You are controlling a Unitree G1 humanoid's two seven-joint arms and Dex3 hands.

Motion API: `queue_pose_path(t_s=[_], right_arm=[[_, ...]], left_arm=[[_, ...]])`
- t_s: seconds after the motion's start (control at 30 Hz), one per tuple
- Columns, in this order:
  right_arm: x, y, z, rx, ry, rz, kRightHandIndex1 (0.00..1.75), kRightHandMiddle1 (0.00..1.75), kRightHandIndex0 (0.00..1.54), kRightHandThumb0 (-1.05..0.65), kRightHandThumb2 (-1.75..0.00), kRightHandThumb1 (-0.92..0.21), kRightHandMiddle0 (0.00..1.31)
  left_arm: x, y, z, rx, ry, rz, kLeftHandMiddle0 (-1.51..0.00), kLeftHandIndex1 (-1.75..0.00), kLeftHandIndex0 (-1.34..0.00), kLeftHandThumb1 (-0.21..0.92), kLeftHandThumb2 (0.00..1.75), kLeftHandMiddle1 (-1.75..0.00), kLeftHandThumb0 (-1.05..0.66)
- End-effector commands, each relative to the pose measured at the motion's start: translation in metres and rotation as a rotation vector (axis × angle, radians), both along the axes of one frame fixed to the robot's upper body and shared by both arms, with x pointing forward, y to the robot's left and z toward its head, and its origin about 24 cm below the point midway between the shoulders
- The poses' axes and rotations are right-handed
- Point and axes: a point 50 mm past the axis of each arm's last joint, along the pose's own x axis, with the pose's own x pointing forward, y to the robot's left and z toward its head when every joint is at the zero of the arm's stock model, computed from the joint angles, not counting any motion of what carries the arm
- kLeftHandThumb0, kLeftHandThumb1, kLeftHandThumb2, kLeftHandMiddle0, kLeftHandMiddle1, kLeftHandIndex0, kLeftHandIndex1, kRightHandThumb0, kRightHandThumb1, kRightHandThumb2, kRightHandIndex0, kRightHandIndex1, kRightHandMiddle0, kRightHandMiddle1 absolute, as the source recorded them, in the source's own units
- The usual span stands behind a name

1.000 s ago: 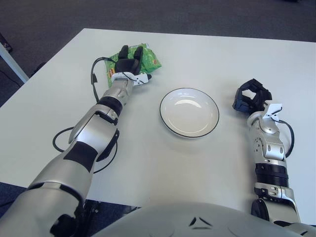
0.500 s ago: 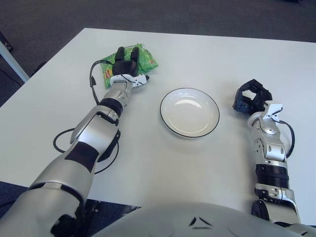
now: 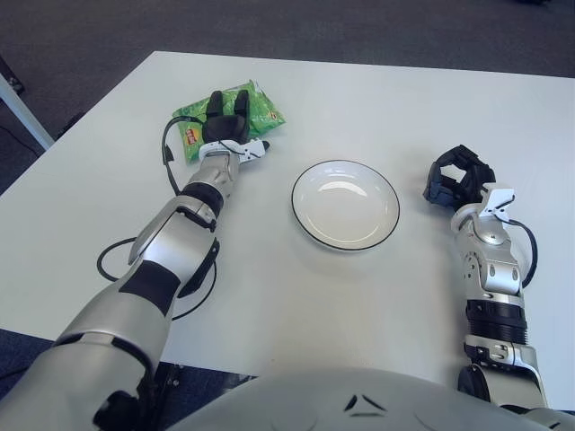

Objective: Put the snack into the plate.

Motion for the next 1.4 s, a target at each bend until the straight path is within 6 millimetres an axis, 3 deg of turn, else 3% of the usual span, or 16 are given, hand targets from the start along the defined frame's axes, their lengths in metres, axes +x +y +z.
queue_pose_path(t_s=[0.0, 0.3, 0.6, 0.73, 0.97, 1.13, 1.37], right_arm=[[-0.018, 0.002, -0.03, 0.026, 0.13, -0.013, 1.75, 1.75, 1.26, -0.49, -1.36, -0.28, 0.64], [-0.018, 0.004, -0.027, 0.034, 0.125, -0.002, 1.75, 1.75, 1.26, -0.49, -1.35, -0.29, 0.64], [-0.016, 0.006, -0.025, 0.034, 0.111, 0.013, 1.75, 1.75, 1.26, -0.49, -1.35, -0.29, 0.64], [-0.016, 0.007, -0.025, 0.032, 0.111, 0.014, 1.75, 1.75, 1.26, -0.49, -1.35, -0.29, 0.63], [-0.013, 0.007, -0.025, 0.031, 0.11, 0.016, 1.75, 1.75, 1.27, -0.49, -1.35, -0.29, 0.63], [-0.011, 0.007, -0.025, 0.029, 0.11, 0.019, 1.75, 1.75, 1.27, -0.49, -1.36, -0.28, 0.64], [-0.007, 0.008, -0.025, 0.029, 0.11, 0.034, 1.75, 1.75, 1.27, -0.5, -1.37, -0.27, 0.65]], left_arm=[[-0.006, 0.005, -0.012, -0.013, 0.031, -0.006, 0.0, -0.18, 0.0, 0.92, 0.63, 0.0, -1.05], [-0.022, 0.005, -0.001, -0.078, -0.002, -0.122, 0.0, -0.26, 0.0, 0.92, 0.72, 0.0, -1.05], [-0.061, 0.008, 0.005, -0.193, 0.092, -0.195, 0.0, -0.38, 0.0, 0.92, 0.9, 0.0, -1.05], [-0.088, 0.009, 0.019, -0.193, 0.109, -0.219, 0.0, -0.4, 0.0, 0.92, 0.95, 0.0, -1.05], [-0.117, 0.01, 0.034, -0.184, 0.092, -0.257, -0.01, -0.4, 0.0, 0.92, 1.0, -0.01, -1.05], [-0.125, 0.008, 0.043, -0.169, 0.081, -0.254, -0.05, -0.42, 0.0, 0.92, 1.03, -0.03, -1.05], [-0.121, 0.002, 0.052, -0.154, 0.048, -0.213, -0.1, -0.4, 0.0, 0.92, 0.98, -0.05, -1.05]])
